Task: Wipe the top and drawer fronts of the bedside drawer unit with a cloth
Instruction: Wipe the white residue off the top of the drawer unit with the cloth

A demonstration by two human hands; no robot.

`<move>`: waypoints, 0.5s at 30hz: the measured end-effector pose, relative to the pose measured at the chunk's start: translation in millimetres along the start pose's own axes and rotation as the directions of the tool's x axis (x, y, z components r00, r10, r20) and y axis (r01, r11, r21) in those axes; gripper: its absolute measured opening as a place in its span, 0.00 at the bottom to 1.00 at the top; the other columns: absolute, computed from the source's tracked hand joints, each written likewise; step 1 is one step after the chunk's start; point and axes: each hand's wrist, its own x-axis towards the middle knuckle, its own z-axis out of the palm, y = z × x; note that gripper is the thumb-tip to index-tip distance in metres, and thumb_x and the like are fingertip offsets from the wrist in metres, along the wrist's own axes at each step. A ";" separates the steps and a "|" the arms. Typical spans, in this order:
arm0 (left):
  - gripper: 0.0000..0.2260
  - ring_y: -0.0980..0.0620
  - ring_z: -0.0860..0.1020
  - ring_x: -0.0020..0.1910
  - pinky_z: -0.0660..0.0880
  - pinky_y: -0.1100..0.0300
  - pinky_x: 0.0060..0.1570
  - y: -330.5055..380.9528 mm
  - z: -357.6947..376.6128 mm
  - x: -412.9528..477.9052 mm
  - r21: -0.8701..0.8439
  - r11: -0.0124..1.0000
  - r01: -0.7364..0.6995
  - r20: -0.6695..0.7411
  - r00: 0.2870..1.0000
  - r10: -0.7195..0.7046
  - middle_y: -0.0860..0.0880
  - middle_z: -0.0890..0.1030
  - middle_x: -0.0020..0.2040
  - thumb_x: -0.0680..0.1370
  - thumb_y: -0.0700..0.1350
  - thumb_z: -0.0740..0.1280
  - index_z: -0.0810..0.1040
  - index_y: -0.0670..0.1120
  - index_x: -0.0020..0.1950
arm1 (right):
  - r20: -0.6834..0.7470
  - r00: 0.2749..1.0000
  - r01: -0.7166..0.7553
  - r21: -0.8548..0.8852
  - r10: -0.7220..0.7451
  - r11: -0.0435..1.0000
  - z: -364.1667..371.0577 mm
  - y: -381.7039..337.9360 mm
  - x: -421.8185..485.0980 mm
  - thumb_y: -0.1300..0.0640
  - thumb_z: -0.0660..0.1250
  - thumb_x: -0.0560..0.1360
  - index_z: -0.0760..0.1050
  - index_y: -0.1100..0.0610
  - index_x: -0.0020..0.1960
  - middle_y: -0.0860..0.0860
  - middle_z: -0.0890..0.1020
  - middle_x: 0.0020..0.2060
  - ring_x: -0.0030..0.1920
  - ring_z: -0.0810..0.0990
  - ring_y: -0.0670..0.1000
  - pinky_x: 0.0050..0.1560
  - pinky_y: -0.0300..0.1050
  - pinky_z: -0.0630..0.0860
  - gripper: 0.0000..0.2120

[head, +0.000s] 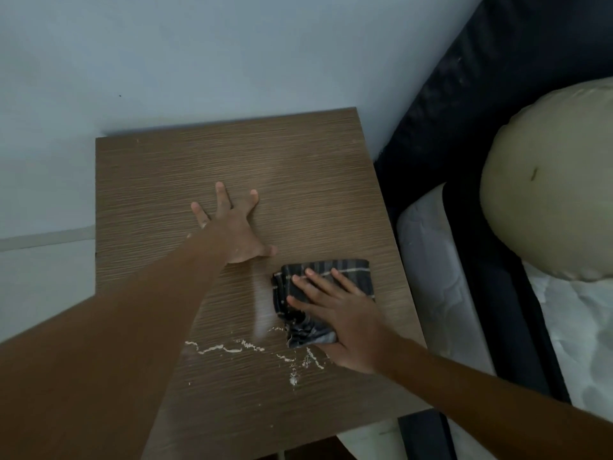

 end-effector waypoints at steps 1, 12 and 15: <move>0.51 0.33 0.30 0.73 0.43 0.32 0.72 -1.5 1.7 -1.4 -0.006 1.000 -0.004 0.007 1.000 0.004 0.47 0.27 0.76 0.69 0.62 0.73 0.39 0.62 0.78 | 0.002 1.000 -0.004 0.000 0.004 1.000 4.4 -5.9 -5.5 0.43 0.59 0.76 0.56 0.46 0.78 0.46 0.52 0.79 0.79 0.43 0.46 0.77 0.53 0.40 0.32; 0.51 0.37 0.32 0.75 0.50 0.31 0.71 -11.5 24.4 -21.0 0.012 0.996 -0.094 -0.028 0.995 0.094 0.48 0.29 0.77 0.68 0.61 0.75 0.41 0.62 0.78 | 0.069 0.655 -0.499 0.787 0.752 0.362 -86.4 -73.0 -47.0 0.34 0.62 0.71 0.79 0.45 0.48 0.49 0.85 0.42 0.42 0.83 0.49 0.48 0.56 0.81 0.17; 0.51 0.39 0.33 0.76 0.51 0.30 0.70 -15.0 30.1 -27.4 0.034 0.993 -0.116 -0.029 0.993 0.117 0.48 0.29 0.77 0.68 0.61 0.74 0.41 0.62 0.78 | 0.010 0.535 -0.450 0.849 0.845 0.275 -108.3 -84.4 -69.2 0.33 0.62 0.67 0.81 0.54 0.46 0.55 0.85 0.40 0.41 0.85 0.55 0.45 0.60 0.82 0.26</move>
